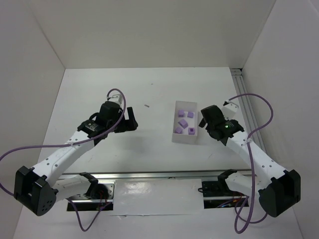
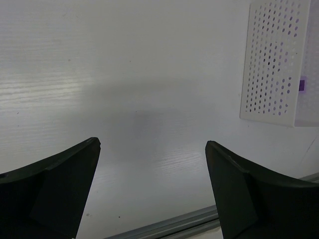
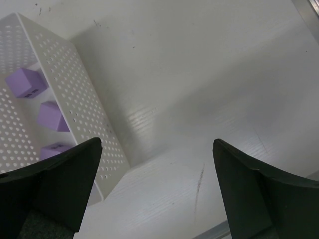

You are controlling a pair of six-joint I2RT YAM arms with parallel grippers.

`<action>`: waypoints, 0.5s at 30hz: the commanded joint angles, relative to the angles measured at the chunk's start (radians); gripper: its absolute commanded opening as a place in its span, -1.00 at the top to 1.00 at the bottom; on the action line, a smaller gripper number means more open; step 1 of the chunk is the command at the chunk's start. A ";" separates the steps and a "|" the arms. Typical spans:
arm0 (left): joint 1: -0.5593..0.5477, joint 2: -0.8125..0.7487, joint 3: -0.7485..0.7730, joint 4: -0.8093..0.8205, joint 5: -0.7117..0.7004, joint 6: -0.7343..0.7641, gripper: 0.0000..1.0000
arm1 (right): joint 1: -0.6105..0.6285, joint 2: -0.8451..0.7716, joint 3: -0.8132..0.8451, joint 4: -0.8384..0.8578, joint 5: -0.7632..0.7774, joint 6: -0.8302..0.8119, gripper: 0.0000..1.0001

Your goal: Build the wood block tower

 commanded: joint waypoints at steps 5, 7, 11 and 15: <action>-0.002 -0.015 -0.004 0.011 -0.004 -0.007 -1.00 | 0.018 0.047 0.017 -0.008 0.009 0.008 -0.99; -0.002 -0.024 -0.004 0.011 -0.004 -0.007 -1.00 | 0.018 0.056 0.044 -0.017 0.009 -0.002 -0.99; -0.002 -0.015 0.022 -0.080 -0.029 -0.040 -1.00 | 0.061 0.056 0.104 -0.008 0.009 -0.024 -0.99; -0.002 0.003 0.086 -0.158 -0.066 -0.050 -1.00 | 0.124 0.085 0.207 0.031 -0.014 -0.039 -0.99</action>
